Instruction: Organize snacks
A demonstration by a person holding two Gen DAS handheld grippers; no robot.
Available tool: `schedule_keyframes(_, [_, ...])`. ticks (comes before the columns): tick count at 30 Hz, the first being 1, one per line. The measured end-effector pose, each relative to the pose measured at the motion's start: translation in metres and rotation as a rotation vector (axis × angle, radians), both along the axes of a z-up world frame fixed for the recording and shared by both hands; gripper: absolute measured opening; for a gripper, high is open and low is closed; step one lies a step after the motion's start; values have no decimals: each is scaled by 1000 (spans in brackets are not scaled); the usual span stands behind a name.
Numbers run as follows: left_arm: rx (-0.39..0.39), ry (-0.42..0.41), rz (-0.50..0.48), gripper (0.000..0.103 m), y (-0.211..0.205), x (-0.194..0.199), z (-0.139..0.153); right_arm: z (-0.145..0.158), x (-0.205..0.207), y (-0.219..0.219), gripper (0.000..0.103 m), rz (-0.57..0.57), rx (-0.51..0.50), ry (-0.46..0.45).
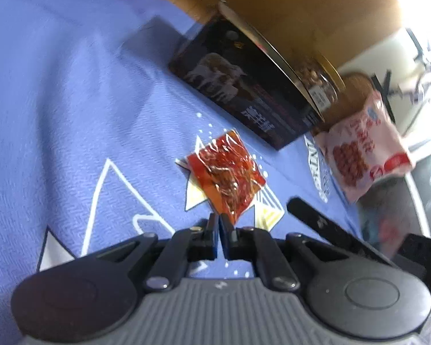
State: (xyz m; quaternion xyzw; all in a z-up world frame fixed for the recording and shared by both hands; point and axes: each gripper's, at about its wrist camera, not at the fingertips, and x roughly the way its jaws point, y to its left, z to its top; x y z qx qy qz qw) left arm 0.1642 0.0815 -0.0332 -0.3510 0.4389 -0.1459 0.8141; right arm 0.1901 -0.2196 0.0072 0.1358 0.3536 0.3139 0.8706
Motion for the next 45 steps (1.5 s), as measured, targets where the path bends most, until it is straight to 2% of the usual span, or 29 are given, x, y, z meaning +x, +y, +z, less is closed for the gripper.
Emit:
schedule_keyframes(3, [-69,19,23,14,7,6,-4,-6,33,14,9,19,1,57])
schedule_keyframes(6, [-94,8,30,27,8,12,-3,-13,48,23,14,15,-37,73])
schedule_keyframes(7, [-100,0,30,29,8,15,-3,-18,54,25,15,19,-40,95])
schedule_keyframes(10, [-76,-22,28,25,4,20,-2,-26,54,21,16,34,32,127])
schedule_keyframes(12, [-34,-30,13,12,3,21,-1,-27,50,17,15,38,52,139])
schedule_keyframes(19, [-28,-22,-24,11,7,16,-1,-30,22,2,16,32,126,199])
schedule_keyframes(23, [23,-44,-94,23,2,2,8,-31,-2,-5,19,55,180,245])
schedule_keyframes(25, [55,-60,-139,29,1,-8,14,-28,-18,-8,21,69,176,238])
schedule_keyframes(27, [63,-72,-172,51,2,-17,17,-25,-34,-15,21,72,164,225])
schedule_keyframes(29, [97,-92,-185,55,3,-24,22,-21,-46,-20,26,50,120,182])
schedule_keyframes(31, [136,-106,-198,55,0,-25,24,-18,-51,-24,31,20,88,147])
schedule_keyframes(35, [156,-116,-212,55,-7,-12,24,-26,-33,-24,31,14,154,204])
schedule_keyframes(37, [162,-124,-234,50,-13,-5,23,-30,-25,-20,31,26,190,232])
schedule_keyframes(40, [173,-124,-224,36,-16,-3,20,-32,-18,-14,30,24,224,253])
schedule_keyframes(42, [169,-124,-208,23,-14,-5,17,-35,-16,-12,30,8,251,264])
schedule_keyframes(45, [136,-121,-188,21,-10,-12,13,-36,-19,-11,29,-4,258,245])
